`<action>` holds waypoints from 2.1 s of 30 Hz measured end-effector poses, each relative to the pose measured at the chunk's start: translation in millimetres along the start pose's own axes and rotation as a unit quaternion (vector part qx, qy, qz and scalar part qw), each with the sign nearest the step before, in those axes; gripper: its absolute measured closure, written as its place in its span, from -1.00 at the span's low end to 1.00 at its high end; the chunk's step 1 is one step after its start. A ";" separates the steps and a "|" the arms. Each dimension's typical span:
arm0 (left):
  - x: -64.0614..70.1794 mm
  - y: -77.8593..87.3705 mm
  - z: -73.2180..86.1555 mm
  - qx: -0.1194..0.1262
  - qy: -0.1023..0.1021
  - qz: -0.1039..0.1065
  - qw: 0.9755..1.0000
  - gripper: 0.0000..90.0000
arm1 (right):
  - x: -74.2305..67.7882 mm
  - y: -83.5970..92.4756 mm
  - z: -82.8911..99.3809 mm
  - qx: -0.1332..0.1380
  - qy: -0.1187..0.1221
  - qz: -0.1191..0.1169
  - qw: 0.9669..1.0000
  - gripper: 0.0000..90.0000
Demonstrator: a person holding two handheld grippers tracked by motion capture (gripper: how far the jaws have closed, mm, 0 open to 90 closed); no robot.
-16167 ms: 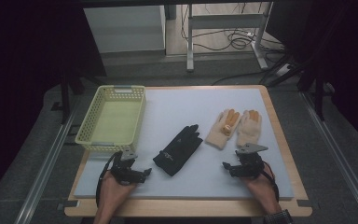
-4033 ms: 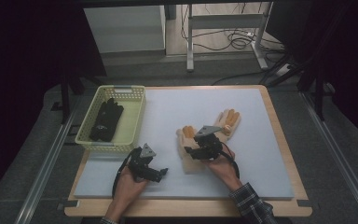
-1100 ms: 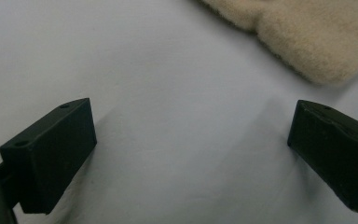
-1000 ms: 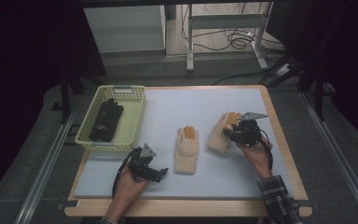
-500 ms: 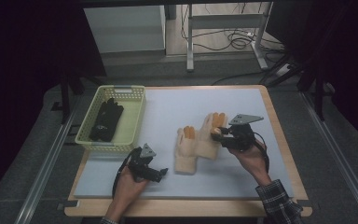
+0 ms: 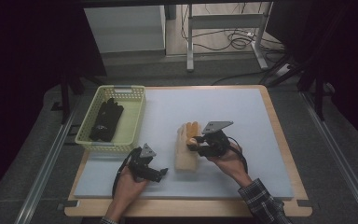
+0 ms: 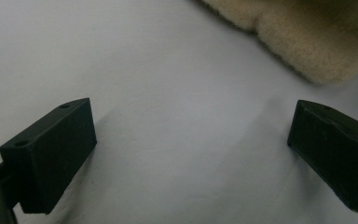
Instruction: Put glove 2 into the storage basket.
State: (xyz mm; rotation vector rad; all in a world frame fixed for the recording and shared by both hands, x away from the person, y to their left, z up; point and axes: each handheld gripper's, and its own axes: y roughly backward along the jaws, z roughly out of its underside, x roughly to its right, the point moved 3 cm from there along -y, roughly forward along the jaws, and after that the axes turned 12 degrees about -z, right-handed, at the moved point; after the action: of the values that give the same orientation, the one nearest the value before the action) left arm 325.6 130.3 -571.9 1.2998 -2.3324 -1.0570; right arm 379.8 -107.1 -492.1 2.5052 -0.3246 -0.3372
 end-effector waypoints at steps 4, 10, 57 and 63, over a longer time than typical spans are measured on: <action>0.1 0.0 0.0 0.000 0.001 0.000 1.000 -0.97 | 3.5 -13.8 5.5 -0.018 0.003 0.004 1.000 0.30; 0.0 0.1 0.1 -0.001 0.000 0.001 1.000 -0.97 | 11.1 -26.3 17.5 -0.033 -0.006 0.007 0.999 0.09; 0.6 4.6 2.7 -0.001 -0.005 0.001 1.000 -0.91 | -10.2 -29.5 57.5 -0.047 -0.037 -0.021 0.998 0.92; -7.3 9.6 10.4 -0.002 -0.002 0.002 1.000 -0.93 | -12.3 -41.1 52.5 -0.044 -0.031 -0.020 0.998 0.89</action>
State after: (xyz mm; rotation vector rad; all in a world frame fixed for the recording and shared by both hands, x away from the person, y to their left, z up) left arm 318.1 144.3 -571.5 1.2910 -2.3344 -1.0644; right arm 358.4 -97.7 -555.7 2.4205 -0.2779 -0.4377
